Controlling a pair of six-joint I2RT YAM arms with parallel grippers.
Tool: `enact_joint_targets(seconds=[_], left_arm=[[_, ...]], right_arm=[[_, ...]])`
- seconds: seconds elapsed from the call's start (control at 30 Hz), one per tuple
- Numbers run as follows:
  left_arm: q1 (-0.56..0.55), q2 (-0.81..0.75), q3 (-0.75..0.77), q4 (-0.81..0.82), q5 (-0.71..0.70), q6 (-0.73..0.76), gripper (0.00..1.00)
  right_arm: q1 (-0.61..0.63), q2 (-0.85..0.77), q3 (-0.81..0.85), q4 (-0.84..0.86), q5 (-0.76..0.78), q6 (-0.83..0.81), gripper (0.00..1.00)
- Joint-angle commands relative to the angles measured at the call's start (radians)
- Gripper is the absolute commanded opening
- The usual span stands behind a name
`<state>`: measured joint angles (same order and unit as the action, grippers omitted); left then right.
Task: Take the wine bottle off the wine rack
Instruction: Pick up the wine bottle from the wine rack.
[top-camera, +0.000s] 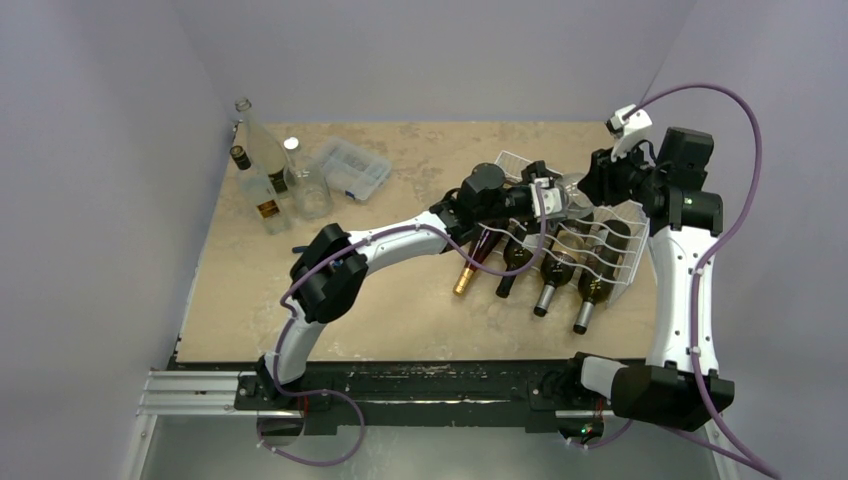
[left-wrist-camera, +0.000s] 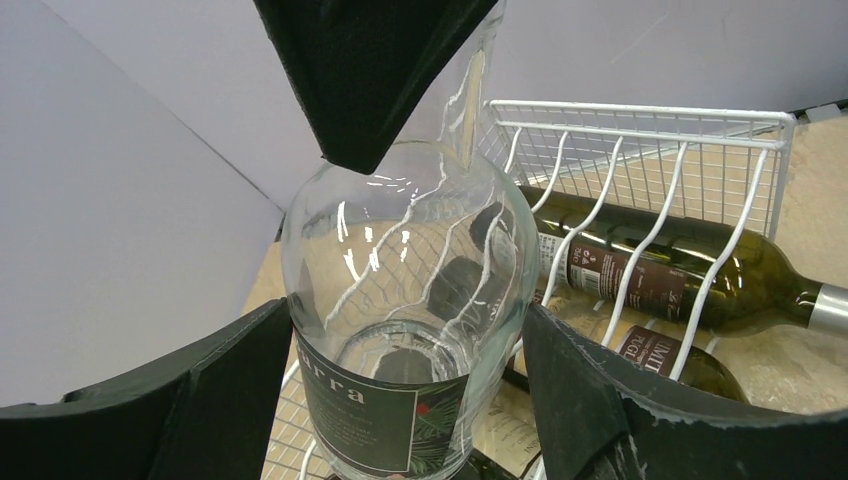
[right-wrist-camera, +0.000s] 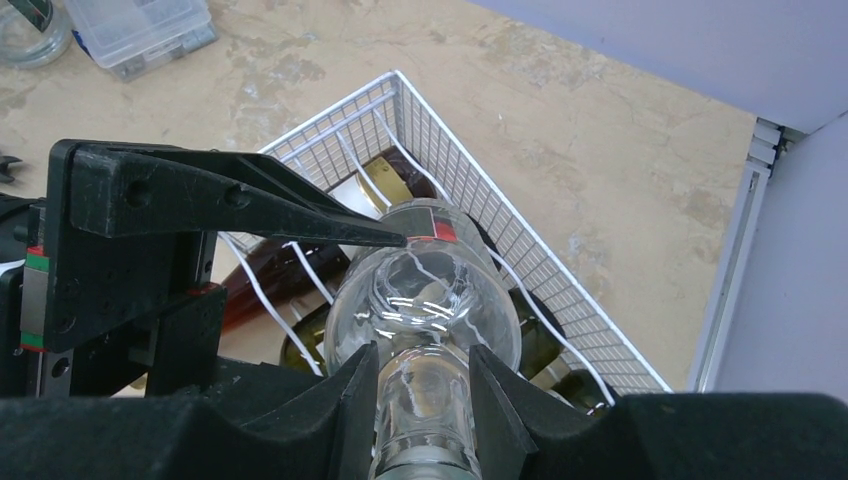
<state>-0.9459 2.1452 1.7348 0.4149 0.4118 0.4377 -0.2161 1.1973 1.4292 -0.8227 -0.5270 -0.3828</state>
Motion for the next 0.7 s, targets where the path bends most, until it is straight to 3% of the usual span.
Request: enact_joint_targets(seconds=[0.0,0.67], left_arm=[[-0.007,-0.001,0.000,0.133,-0.020,-0.046,0.77],[-0.009,0.074,0.044,0.132,-0.073,-0.075,0.96]], right_arm=[[0.012,0.011,0.030,0.022,-0.010,0.012,0.00],[0.093,0.110,0.115,0.028,0.011,0.046,0.05]])
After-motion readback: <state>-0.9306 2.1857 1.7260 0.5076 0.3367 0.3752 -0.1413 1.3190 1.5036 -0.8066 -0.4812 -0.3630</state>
